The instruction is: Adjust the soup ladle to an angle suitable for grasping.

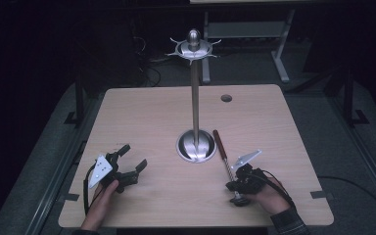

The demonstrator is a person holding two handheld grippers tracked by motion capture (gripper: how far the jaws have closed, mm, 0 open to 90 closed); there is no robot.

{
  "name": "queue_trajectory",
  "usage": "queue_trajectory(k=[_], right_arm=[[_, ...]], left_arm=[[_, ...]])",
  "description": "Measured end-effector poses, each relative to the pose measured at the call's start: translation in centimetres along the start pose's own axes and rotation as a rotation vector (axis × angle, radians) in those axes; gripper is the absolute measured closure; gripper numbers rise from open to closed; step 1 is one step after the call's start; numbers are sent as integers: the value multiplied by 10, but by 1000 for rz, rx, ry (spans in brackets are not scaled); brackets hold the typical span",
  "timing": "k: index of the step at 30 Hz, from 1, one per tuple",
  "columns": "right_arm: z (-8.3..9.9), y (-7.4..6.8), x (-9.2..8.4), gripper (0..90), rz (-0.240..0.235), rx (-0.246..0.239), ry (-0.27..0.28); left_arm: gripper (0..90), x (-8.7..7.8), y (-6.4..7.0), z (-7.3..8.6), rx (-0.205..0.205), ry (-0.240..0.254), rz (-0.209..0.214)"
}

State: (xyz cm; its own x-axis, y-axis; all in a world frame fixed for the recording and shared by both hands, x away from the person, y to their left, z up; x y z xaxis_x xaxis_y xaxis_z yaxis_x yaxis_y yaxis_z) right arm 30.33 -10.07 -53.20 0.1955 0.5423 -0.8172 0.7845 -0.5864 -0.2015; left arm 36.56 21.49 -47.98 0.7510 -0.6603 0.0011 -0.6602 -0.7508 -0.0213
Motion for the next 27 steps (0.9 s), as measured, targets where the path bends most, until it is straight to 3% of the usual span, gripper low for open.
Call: queue_trajectory(k=[16, 27], right_arm=[[4, 6, 0, 896, 29, 5, -29], [13, 23, -9, 896, 78, 48, -49]], left_arm=[[131, 0, 0, 0, 1, 0, 0], [131, 0, 0, 0, 0, 1, 1]])
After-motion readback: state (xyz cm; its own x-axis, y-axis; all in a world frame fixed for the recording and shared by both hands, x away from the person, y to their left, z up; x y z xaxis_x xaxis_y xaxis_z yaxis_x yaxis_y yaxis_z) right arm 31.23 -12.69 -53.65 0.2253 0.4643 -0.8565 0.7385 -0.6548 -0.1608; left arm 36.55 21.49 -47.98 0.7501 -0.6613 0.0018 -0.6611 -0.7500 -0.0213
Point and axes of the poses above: each handheld gripper's, and its own axes: x roughly forward along the jaws, z roughly out of its underside, y roughly to its right, the point moved 10 cm from there along x, roughly forward along the jaws, and after that the axes turned 1 degree about y, right-handed, at the moved point
